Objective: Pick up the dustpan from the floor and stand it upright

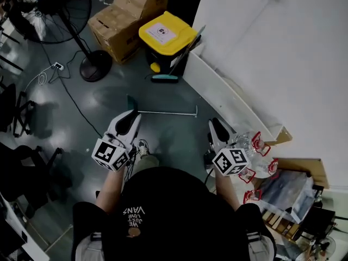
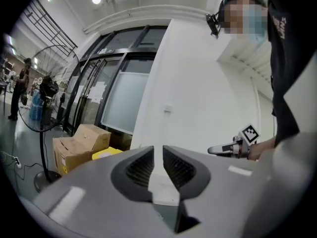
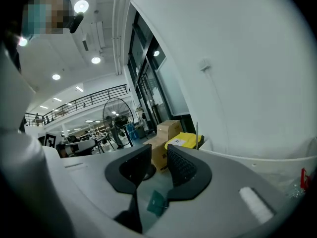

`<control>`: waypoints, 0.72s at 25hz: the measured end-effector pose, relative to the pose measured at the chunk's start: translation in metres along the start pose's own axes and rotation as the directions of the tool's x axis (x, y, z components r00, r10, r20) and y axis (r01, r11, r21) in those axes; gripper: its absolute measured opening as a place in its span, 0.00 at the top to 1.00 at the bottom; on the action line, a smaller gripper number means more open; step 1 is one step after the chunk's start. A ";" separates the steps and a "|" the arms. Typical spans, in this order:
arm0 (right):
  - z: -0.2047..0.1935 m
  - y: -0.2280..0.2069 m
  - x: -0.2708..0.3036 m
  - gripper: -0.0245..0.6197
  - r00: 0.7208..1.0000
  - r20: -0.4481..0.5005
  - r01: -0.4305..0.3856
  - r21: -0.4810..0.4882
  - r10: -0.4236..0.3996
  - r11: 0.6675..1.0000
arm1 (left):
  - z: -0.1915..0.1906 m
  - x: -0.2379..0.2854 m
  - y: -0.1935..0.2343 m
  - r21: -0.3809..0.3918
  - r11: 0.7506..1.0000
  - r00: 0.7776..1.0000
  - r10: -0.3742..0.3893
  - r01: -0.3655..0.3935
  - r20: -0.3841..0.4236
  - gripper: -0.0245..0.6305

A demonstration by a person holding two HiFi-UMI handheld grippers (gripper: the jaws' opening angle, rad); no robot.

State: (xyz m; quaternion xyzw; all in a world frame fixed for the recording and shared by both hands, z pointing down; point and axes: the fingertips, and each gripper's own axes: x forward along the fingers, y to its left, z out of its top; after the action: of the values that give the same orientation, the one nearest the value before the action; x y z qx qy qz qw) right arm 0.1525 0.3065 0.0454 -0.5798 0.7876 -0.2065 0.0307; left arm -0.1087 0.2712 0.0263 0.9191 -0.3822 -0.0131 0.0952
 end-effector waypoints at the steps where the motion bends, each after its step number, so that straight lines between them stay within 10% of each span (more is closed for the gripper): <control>1: 0.001 0.002 0.008 0.84 1.000 0.006 0.023 0.005 -0.023 1.000 | 0.001 0.006 0.011 0.000 1.000 1.000 -0.020 0.020 -0.012 0.88; 18: 0.005 -0.007 0.114 0.77 0.962 0.045 0.268 0.062 -0.271 0.961 | -0.004 0.104 0.129 -0.021 0.963 0.953 -0.270 0.270 -0.139 0.74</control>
State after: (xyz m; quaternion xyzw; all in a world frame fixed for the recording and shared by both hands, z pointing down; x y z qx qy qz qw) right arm 0.1229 0.1978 0.0654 -0.6857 0.6943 -0.2151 0.0393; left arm -0.1248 0.1095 0.0590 0.9612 -0.2452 0.0385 0.1201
